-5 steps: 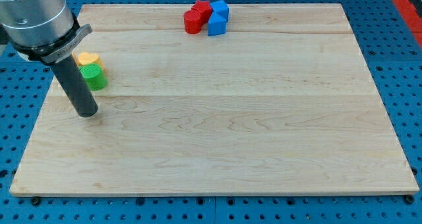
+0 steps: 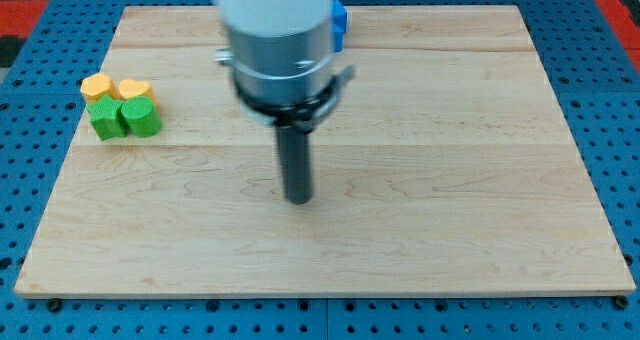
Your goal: Nudge the group of blocks left a bit
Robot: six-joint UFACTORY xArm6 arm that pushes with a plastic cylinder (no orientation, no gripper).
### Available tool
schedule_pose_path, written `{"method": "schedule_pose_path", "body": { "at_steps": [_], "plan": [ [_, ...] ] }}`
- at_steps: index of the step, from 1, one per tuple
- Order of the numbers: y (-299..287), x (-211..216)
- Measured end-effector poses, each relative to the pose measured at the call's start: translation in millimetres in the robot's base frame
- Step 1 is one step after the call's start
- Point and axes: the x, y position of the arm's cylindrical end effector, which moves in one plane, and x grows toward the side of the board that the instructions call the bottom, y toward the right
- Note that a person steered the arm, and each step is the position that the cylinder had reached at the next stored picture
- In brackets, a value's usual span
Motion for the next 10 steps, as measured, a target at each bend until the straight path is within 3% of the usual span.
{"method": "schedule_pose_path", "body": {
  "at_steps": [1,3,4,5,10],
  "plan": [
    [63,-41],
    [176,-188],
    [213,-277],
    [212,-315],
    [137,-314]
  ]
}}
